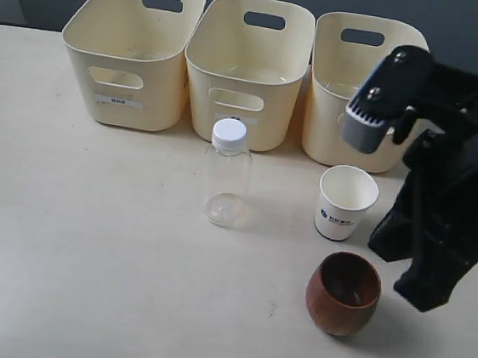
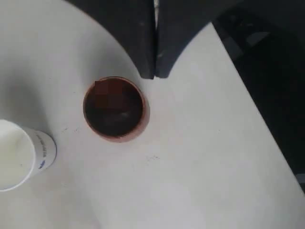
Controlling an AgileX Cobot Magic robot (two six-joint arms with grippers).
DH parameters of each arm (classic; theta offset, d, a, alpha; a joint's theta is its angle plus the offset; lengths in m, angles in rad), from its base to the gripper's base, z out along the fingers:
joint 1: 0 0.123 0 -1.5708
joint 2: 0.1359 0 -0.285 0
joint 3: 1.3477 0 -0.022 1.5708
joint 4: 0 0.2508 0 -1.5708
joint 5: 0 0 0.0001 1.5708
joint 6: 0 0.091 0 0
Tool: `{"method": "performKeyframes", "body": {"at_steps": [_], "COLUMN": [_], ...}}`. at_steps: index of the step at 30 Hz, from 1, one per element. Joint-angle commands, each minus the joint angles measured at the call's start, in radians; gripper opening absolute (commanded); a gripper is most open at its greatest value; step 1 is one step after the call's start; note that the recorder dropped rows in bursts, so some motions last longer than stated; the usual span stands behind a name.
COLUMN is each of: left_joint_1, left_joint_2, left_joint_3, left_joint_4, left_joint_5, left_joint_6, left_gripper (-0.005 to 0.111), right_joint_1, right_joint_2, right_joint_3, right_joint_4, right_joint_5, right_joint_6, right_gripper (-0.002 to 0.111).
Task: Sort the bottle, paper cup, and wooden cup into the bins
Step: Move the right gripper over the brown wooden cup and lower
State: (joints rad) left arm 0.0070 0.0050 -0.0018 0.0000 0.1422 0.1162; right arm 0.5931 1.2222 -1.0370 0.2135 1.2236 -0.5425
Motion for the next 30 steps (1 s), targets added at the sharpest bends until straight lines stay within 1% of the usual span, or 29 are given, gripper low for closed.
{"method": "performKeyframes", "body": {"at_steps": [1, 7, 17, 23, 24, 25, 26, 28, 29, 30], "left_joint_1": [0.000, 0.000, 0.000, 0.000, 0.000, 0.000, 0.000, 0.000, 0.000, 0.000], "left_joint_2": [-0.005, -0.005, -0.005, -0.005, -0.005, -0.005, -0.005, -0.005, -0.005, -0.005], "left_joint_3": [0.002, 0.002, 0.002, 0.002, 0.002, 0.002, 0.002, 0.002, 0.002, 0.002], "left_joint_4": [0.000, 0.000, 0.000, 0.000, 0.000, 0.000, 0.000, 0.000, 0.000, 0.000], "left_joint_5": [-0.007, -0.007, -0.007, -0.007, -0.007, -0.007, -0.007, -0.007, -0.007, -0.007], "left_joint_6": [-0.001, -0.001, -0.001, -0.001, -0.001, -0.001, -0.001, -0.001, -0.001, -0.001], "left_gripper": [0.000, 0.000, 0.000, 0.000, 0.000, 0.000, 0.000, 0.000, 0.000, 0.000], "right_joint_1": [0.049, 0.078, 0.078, 0.078, 0.078, 0.078, 0.078, 0.078, 0.078, 0.078], "right_joint_2": [0.055, 0.137, 0.284, 0.327, 0.329, 0.329, 0.329, 0.329, 0.329, 0.329], "right_joint_3": [0.005, 0.005, 0.005, 0.005, 0.005, 0.005, 0.005, 0.005, 0.005, 0.005], "right_joint_4": [-0.048, -0.051, -0.051, -0.055, -0.055, -0.055, -0.055, -0.058, -0.064, -0.069], "right_joint_5": [-0.003, -0.003, -0.020, -0.040, -0.040, -0.040, -0.040, -0.040, -0.040, -0.047], "right_joint_6": [0.019, 0.068, 0.071, 0.071, 0.066, 0.066, 0.066, 0.066, 0.066, 0.074], "right_gripper": [-0.001, -0.001, -0.001, -0.001, 0.001, 0.006, 0.013, 0.029, 0.043, 0.053]}}
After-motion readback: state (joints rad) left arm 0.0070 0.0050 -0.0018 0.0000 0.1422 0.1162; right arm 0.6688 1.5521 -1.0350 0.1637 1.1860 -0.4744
